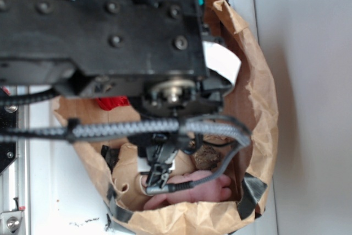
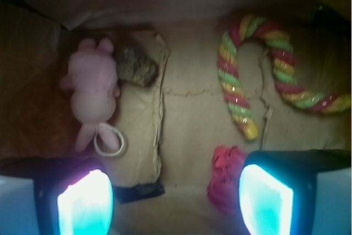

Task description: Grab the multicolored rope.

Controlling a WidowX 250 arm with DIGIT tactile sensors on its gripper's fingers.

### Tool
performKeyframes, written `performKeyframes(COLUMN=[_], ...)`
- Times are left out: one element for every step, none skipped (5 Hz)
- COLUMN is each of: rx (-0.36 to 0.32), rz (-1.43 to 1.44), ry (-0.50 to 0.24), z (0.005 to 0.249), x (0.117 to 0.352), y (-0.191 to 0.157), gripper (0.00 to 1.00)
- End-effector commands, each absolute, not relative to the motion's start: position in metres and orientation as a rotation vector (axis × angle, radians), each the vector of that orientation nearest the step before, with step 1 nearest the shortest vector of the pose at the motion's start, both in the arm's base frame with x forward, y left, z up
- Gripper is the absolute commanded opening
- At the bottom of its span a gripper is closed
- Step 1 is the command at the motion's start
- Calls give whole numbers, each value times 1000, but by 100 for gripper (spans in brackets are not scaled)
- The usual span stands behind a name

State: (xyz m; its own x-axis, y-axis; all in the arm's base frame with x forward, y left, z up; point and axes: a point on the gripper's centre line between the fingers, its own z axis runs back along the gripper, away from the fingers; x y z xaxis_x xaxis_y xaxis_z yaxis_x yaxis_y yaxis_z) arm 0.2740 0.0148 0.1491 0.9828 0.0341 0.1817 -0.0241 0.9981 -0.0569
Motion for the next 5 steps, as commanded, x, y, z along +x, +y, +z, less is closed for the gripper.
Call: performKeyframes(rx=[-41,-22,19,19,19], rz=[-158,-281,-248,-248,-248], ry=[-248,-219,-215,-215,-215], z=[167,171,175,175,175], x=[273,279,278,278,278], y=[22,28,27,27,27], gripper=[100,100,100,100,100])
